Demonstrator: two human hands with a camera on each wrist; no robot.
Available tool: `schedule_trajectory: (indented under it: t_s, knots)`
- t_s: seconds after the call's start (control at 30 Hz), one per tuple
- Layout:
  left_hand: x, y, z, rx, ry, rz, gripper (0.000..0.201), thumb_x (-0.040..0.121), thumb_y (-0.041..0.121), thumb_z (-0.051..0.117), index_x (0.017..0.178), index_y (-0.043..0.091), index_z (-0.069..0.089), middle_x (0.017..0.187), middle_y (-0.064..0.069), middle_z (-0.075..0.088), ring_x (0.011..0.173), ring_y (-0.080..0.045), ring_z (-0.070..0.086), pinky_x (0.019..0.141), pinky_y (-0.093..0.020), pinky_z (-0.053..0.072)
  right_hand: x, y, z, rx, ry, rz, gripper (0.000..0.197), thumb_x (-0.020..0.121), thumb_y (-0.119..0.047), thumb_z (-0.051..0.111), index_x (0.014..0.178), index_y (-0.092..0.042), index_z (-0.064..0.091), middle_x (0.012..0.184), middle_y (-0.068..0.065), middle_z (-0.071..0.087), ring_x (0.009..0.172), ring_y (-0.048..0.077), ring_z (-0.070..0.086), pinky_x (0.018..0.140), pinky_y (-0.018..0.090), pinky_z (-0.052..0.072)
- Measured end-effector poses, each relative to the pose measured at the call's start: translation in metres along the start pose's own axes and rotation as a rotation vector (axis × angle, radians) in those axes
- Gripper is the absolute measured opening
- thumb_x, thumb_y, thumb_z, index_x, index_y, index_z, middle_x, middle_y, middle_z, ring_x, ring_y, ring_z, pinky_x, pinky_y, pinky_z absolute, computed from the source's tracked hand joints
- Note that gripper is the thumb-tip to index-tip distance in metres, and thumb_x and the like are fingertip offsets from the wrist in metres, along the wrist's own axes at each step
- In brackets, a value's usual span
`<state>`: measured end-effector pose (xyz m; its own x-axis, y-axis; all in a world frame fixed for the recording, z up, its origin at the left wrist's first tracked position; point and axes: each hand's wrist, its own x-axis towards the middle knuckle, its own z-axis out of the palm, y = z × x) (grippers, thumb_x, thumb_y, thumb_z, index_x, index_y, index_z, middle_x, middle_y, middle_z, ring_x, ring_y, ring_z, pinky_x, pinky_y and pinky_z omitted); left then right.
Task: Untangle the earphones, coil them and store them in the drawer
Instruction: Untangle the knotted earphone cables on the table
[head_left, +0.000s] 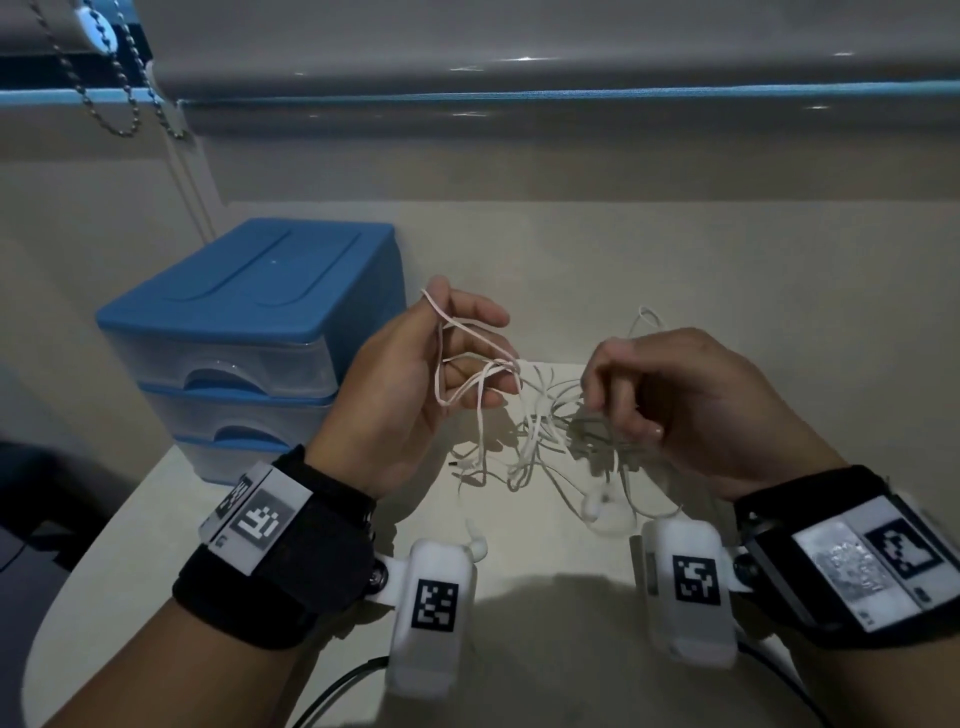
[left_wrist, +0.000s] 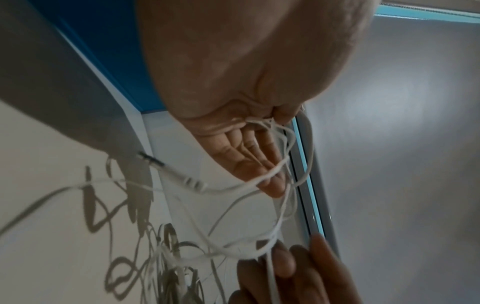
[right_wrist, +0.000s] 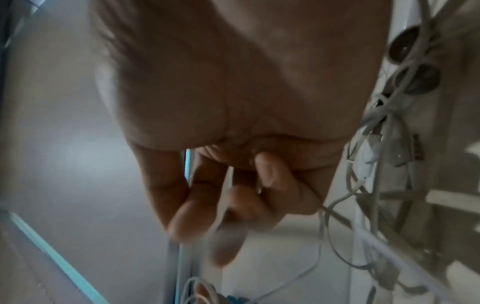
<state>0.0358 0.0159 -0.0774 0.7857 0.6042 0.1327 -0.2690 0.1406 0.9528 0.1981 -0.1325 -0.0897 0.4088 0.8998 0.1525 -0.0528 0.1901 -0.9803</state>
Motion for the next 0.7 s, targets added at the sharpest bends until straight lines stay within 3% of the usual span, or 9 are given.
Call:
schedule_trajectory:
  t_s: [0.1,0.17,0.23,0.3,0.37,0.47,0.53,0.6,0.7]
  knots:
    - [0.0,0.0,0.001,-0.003,-0.005,0.007,0.051,0.109,0.044,0.033,0.102,0.006,0.067,0.078,-0.011,0.069,0.065,-0.02,0.068,0.058,-0.025,0.057,0.004,0.001,0.003,-0.111,0.044,-0.029,0.035,0.079,-0.018,0.069,0.048,-0.012,0.054,0.059,0.014,0.038,0.052,0.02,0.03,0.048,0.025,0.024]
    - [0.0,0.0,0.001,0.014,-0.022,0.008,0.051,0.109,0.043,0.032,0.101,0.006,0.067,0.079,-0.011,0.069,0.065,-0.019,0.067,0.058,-0.025,0.056,0.007,0.004,0.003,-0.104,0.069,-0.048,0.022,0.078,-0.017,0.071,0.06,-0.013,0.061,0.06,0.011,0.035,0.053,0.019,0.03,0.049,0.023,0.027]
    - [-0.001,0.0,0.002,0.036,-0.054,0.004,0.05,0.109,0.042,0.032,0.101,0.006,0.067,0.079,-0.012,0.069,0.064,-0.019,0.066,0.058,-0.026,0.055,0.008,0.003,0.005,-0.162,0.058,-0.077,0.012,0.08,-0.019,0.075,0.076,-0.011,0.068,0.063,0.01,0.042,0.055,0.017,0.037,0.051,0.025,0.026]
    - [-0.001,0.0,0.004,0.064,-0.075,0.005,0.05,0.11,0.041,0.032,0.103,0.005,0.066,0.08,-0.012,0.068,0.063,-0.018,0.065,0.059,-0.026,0.054,0.007,0.003,0.008,-0.191,0.004,-0.108,0.019,0.08,-0.019,0.08,0.086,-0.005,0.069,0.062,0.001,0.052,0.054,0.015,0.039,0.049,0.023,0.029]
    - [-0.002,-0.002,0.004,0.09,-0.076,0.014,0.049,0.11,0.04,0.033,0.104,0.005,0.066,0.08,-0.012,0.067,0.062,-0.018,0.064,0.058,-0.025,0.053,0.005,0.003,0.013,-0.213,-0.051,-0.109,0.022,0.078,-0.017,0.083,0.091,-0.003,0.07,0.066,0.004,0.057,0.055,0.02,0.04,0.053,0.025,0.036]
    - [-0.001,-0.003,0.003,0.125,-0.061,0.025,0.047,0.109,0.04,0.035,0.104,0.006,0.067,0.078,-0.01,0.066,0.063,-0.017,0.061,0.059,-0.025,0.051,0.005,0.007,0.018,-0.26,-0.109,-0.098,0.013,0.081,-0.007,0.082,0.089,-0.008,0.071,0.069,-0.001,0.061,0.06,0.022,0.039,0.059,0.033,0.034]
    - [0.0,-0.004,0.003,0.142,-0.056,0.022,0.045,0.109,0.039,0.035,0.105,0.006,0.067,0.077,-0.009,0.065,0.064,-0.017,0.058,0.06,-0.026,0.047,0.007,0.008,0.02,-0.236,-0.11,-0.087,0.008,0.085,0.0,0.077,0.087,-0.005,0.07,0.068,0.003,0.061,0.057,0.016,0.041,0.054,0.025,0.033]
    - [0.0,-0.004,0.002,0.134,-0.07,0.013,0.038,0.11,0.029,0.037,0.105,0.005,0.066,0.075,-0.009,0.062,0.064,-0.017,0.054,0.061,-0.028,0.042,0.007,0.006,0.021,-0.16,-0.057,-0.072,0.007,0.087,0.005,0.07,0.086,-0.001,0.067,0.066,0.01,0.063,0.049,0.011,0.042,0.047,0.017,0.033]
    - [-0.001,-0.002,0.001,0.11,-0.142,0.004,0.021,0.1,0.008,0.047,0.102,0.005,0.068,0.067,-0.008,0.048,0.059,-0.016,0.044,0.057,-0.026,0.039,0.009,0.005,0.017,-0.094,0.083,-0.053,0.013,0.089,0.006,0.066,0.081,-0.004,0.066,0.06,0.01,0.063,0.044,0.013,0.039,0.042,0.02,0.026]
